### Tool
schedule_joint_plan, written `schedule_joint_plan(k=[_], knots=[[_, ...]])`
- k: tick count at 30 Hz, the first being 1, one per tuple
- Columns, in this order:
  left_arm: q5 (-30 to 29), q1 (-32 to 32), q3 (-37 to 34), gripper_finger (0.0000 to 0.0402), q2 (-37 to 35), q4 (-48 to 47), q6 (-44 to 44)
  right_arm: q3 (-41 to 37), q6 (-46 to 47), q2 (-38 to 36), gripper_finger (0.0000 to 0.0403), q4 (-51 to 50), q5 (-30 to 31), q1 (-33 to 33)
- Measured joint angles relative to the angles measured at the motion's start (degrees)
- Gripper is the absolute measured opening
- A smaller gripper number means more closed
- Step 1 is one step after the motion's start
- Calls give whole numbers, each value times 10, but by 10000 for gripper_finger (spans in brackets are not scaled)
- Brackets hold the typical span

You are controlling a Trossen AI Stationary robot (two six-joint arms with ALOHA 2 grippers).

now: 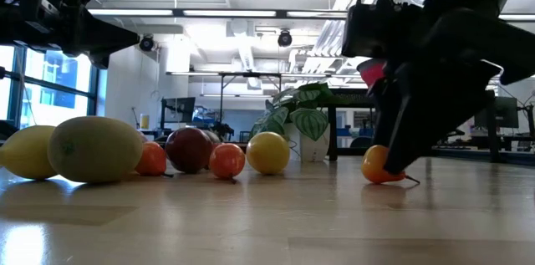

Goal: Pick & Place Fruit
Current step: Put the orange pear into the red colander

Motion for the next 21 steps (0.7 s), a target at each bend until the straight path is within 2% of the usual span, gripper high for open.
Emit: schedule_joint_plan(k=[7, 21], knots=[[0, 0, 0, 33, 0, -2, 0, 0, 0, 0, 247, 0, 4, 0], [0, 0, 0, 33, 0, -4, 0, 0, 0, 0, 174, 3, 2, 0]])
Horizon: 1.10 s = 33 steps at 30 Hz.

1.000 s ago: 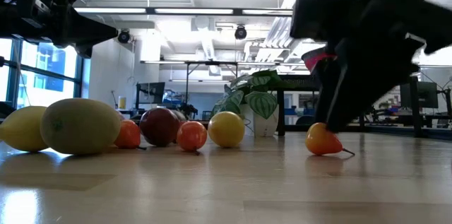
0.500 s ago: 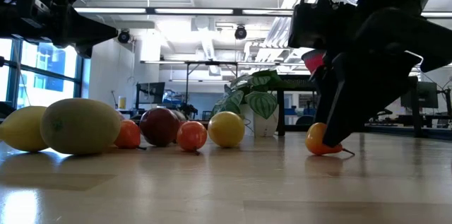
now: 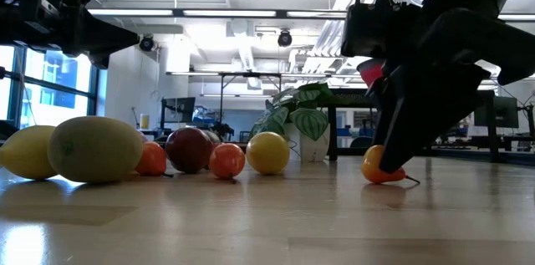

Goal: Pick & Place Fruit
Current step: Put the orange pear into the red colander

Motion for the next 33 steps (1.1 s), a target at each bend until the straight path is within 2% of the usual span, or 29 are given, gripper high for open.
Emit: schedule_joint_plan(k=[9, 33], knots=[[0, 0, 0, 33, 0, 0, 0, 0, 0, 0, 139, 0, 0, 0], [0, 0, 0, 33, 0, -1, 0, 0, 0, -1, 138, 0, 0, 0]])
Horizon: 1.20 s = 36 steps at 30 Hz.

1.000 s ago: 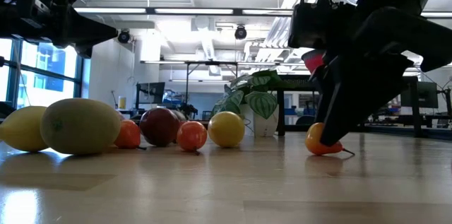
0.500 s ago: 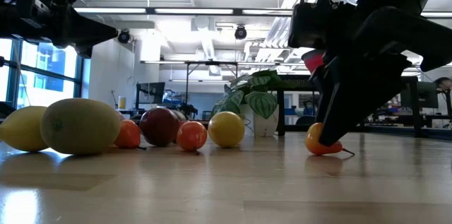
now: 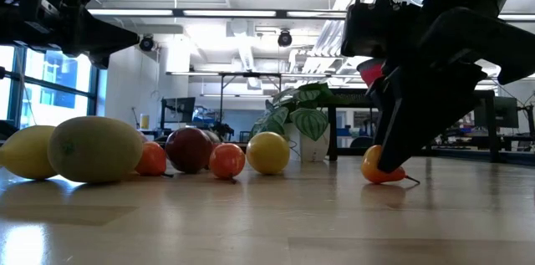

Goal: Pick & Place Fruit
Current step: Put the orange pear into the red colander

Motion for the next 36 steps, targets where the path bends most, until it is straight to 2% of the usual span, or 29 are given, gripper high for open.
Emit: schedule_joint_plan(k=[28, 36], knots=[[0, 0, 0, 33, 0, 0, 0, 0, -2, -2, 137, 3, -17, 0], [-1, 0, 0, 33, 0, 0, 0, 0, 0, -48, 137, -36, 2, 0]])
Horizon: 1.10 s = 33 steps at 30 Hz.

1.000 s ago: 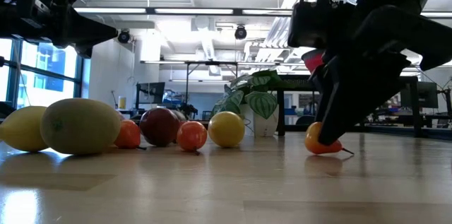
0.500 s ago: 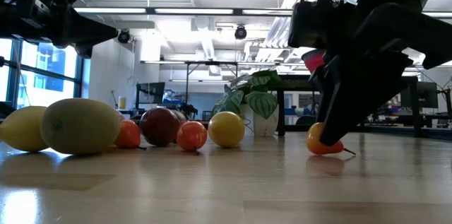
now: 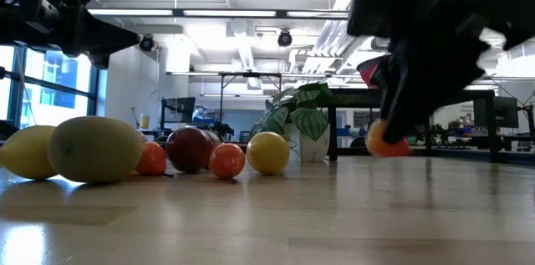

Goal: Pick & Place Fruit
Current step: Put the orange pear into the red colander

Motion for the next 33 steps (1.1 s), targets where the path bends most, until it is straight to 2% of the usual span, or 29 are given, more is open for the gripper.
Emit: schedule_joint_plan(k=[10, 22, 33], knots=[[0, 0, 0, 33, 0, 0, 0, 0, -1, -91, 137, -8, 36, -1], [0, 0, 0, 33, 0, 0, 0, 0, -1, -197, 137, -18, 113, -1], [1, 0, 0, 33, 0, 0, 0, 0, -2, -259, 137, -19, 192, -1]])
